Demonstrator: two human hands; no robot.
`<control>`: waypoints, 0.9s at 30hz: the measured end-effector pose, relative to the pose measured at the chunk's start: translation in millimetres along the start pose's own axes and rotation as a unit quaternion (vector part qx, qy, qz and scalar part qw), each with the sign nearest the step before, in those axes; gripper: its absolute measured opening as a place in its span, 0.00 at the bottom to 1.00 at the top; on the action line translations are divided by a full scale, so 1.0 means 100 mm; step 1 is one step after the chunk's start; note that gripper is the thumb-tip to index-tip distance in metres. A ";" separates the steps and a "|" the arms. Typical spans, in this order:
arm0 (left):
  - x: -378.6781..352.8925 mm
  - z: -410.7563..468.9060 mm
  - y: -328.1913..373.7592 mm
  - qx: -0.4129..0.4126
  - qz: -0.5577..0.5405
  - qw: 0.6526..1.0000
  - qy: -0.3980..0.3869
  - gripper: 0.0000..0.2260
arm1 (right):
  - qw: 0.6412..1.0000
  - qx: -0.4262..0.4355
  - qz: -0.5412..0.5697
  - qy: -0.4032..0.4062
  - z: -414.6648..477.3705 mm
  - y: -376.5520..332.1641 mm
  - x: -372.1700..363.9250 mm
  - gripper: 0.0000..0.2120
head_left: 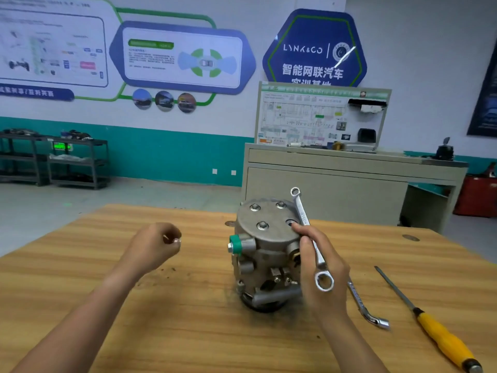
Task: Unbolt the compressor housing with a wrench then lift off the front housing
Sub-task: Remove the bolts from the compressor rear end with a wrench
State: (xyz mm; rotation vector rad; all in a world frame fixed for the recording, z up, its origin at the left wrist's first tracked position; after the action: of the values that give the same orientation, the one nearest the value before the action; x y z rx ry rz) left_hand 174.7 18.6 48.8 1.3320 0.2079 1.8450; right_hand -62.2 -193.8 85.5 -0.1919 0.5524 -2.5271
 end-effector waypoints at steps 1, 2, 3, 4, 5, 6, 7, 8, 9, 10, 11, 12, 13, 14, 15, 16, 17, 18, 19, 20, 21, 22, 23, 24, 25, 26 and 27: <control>-0.13 -0.03 -0.22 0.010 0.040 0.999 -0.022 0.06 | 1.000 -0.002 0.004 0.002 0.00 0.01 0.00 0.10; -0.25 -0.07 -0.42 0.020 0.067 0.997 -0.042 0.07 | 1.000 -0.001 0.006 0.004 -0.01 0.00 0.01 0.12; -0.35 -0.09 -0.60 0.031 0.084 0.994 -0.057 0.07 | 1.000 0.001 0.006 0.005 0.00 0.00 0.01 0.13; -0.42 -0.12 -0.74 0.042 0.100 0.992 -0.065 0.08 | 1.000 0.003 0.006 0.005 0.00 0.00 0.01 0.14; -0.47 -0.13 -0.84 0.049 0.114 0.990 -0.067 0.08 | 1.000 0.003 0.009 0.003 0.00 0.01 0.01 0.14; -0.50 -0.12 -0.90 0.052 0.123 0.989 -0.064 0.09 | 1.000 0.001 0.014 0.003 0.00 0.01 0.02 0.14; -0.51 -0.10 -0.93 0.052 0.124 0.989 -0.056 0.08 | 1.000 -0.001 0.018 0.004 0.00 0.02 0.03 0.14; -0.50 -0.08 -0.93 0.049 0.119 0.991 -0.042 0.08 | 1.000 0.000 0.018 0.006 0.00 0.01 0.04 0.14; -0.47 -0.06 -0.91 0.043 0.112 0.993 -0.023 0.07 | 1.000 0.001 0.015 0.009 0.00 0.01 0.05 0.13; -0.44 -0.04 -0.86 0.033 0.099 0.995 -0.002 0.06 | 1.000 0.001 0.013 0.012 0.00 0.00 0.06 0.12; -0.42 -0.01 -0.83 0.024 0.087 0.996 0.017 0.06 | 1.000 -0.001 0.012 0.014 0.00 0.00 0.07 0.12; -0.41 0.01 -0.81 0.018 0.080 0.996 0.027 0.06 | 1.000 0.000 0.012 0.015 0.00 0.00 0.07 0.11; -0.42 0.04 -0.81 0.016 0.082 0.996 0.024 0.06 | 1.000 0.001 0.013 0.015 0.00 -0.01 0.07 0.11; -0.47 0.06 -0.83 0.017 0.095 0.995 0.005 0.06 | 1.000 0.001 0.015 0.014 0.00 -0.01 0.07 0.11; -0.55 0.07 -0.86 0.021 0.116 0.993 -0.025 0.06 | 1.000 -0.001 0.018 0.013 0.00 0.00 0.07 0.12; -0.63 0.09 -0.91 0.026 0.136 0.989 -0.055 0.07 | 1.000 -0.005 0.021 0.012 0.00 0.01 0.07 0.13; -0.67 0.10 -0.95 0.033 0.147 0.986 -0.075 0.07 | 1.000 -0.011 0.026 0.012 0.00 0.02 0.08 0.14; -0.69 0.10 -0.98 0.040 0.149 0.984 -0.084 0.08 | 0.999 -0.017 0.032 0.013 -0.01 0.03 0.08 0.14; -0.70 0.10 -1.00 0.046 0.149 0.984 -0.089 0.08 | 0.999 -0.024 0.038 0.013 -0.01 0.04 0.08 0.14; -0.69 0.08 -1.01 0.048 0.150 0.983 -0.093 0.08 | 0.998 -0.032 0.043 0.011 -0.01 0.05 0.08 0.12; -0.68 0.07 -0.98 0.044 0.152 0.983 -0.093 0.08 | 0.998 -0.040 0.048 0.006 -0.01 0.05 0.08 0.11; -0.66 0.05 -0.91 0.035 0.146 0.985 -0.085 0.09 | 0.997 -0.052 0.052 0.000 0.00 0.06 0.07 0.09; -0.61 0.03 -0.80 0.024 0.116 0.991 -0.063 0.10 | 0.996 -0.069 0.060 -0.005 0.01 0.08 0.07 0.09; -0.54 -0.01 -0.64 0.009 0.061 0.998 -0.031 0.11 | 0.993 -0.088 0.073 -0.007 0.02 0.11 0.08 0.10; -0.44 -0.07 -0.42 -0.008 -0.009 1.000 0.005 0.13 | 0.990 -0.107 0.092 -0.006 0.02 0.13 0.09 0.11; -0.35 -0.15 -0.19 -0.023 -0.083 0.996 0.031 0.15 | 0.986 -0.122 0.112 -0.002 0.02 0.13 0.11 0.12; -0.30 -0.23 0.04 -0.030 -0.158 0.986 0.038 0.18 | 0.982 -0.134 0.132 0.003 0.02 0.14 0.13 0.12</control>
State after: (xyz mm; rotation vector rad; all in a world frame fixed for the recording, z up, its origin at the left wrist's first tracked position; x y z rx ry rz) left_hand 155.6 1.9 19.9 1.1174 0.3791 1.6213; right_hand -66.4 -212.2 82.1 -0.1961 0.8614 -2.1930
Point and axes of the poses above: each hand's wrist, its own z-axis towards the middle knuckle, its own x-axis out of the back of the hand, y = z × x, the point moved 10 cm from there along z, towards the middle knuckle, and after that the axes turned 4 degrees about x, right-handed, at the moved point
